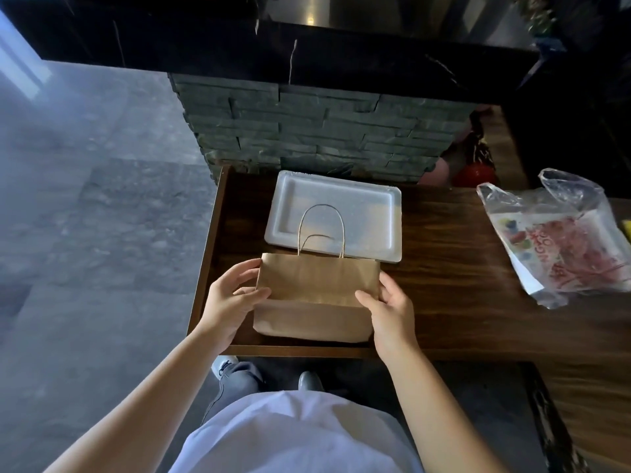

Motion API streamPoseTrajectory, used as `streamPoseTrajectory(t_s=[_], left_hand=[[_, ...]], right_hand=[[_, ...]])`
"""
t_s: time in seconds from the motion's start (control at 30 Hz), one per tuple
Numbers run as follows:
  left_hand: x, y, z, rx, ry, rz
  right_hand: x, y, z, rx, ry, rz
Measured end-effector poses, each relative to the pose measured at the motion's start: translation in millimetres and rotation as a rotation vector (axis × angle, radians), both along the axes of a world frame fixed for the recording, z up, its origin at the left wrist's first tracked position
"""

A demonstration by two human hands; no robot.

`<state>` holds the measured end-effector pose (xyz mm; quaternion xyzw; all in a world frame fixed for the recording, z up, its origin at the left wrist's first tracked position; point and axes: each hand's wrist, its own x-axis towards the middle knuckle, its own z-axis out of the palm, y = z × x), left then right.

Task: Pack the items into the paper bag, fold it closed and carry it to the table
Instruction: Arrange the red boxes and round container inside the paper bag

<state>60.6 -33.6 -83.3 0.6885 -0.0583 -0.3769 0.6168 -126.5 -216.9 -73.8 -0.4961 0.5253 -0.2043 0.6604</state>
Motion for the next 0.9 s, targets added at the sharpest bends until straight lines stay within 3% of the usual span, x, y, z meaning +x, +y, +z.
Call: streamPoseTrajectory(t_s=[0.27, 0.4, 0.57, 0.67, 0.73, 0.8, 0.9], left_hand=[[-17.3, 0.2, 26.1, -0.032, -0.209, 0.053], [-34.7, -3.1, 50.4, -0.107, -0.193, 0.000], [-44.3, -4.4, 62.3, 0.106, -0.535, -0.042], [-47.5, -0.6, 71.6, 0.188, -0.603, -0.081], [-48.9, 2.2, 76.9, 0.241, -0.630, -0.184], [-52.7, 2.9, 79.8, 0.287, -0.671, -0.232], [-58.4, 1.7, 82.3, 0.352, -0.692, -0.202]], right_hand=[[-14.7, -4.2, 21.0, 0.066, -0.134, -0.025], [-20.1, -3.7, 45.9, 0.029, -0.249, 0.114], [-21.2, -1.1, 79.4, -0.313, -0.106, 0.362], [-16.5, -8.0, 97.5, -0.726, 0.088, 0.629], [-8.0, -6.3, 109.4, -0.978, 0.121, 0.695], [5.6, 0.3, 121.1, -1.049, 0.027, 0.720], [29.8, 7.6, 131.6, -0.895, 0.055, 0.914]])
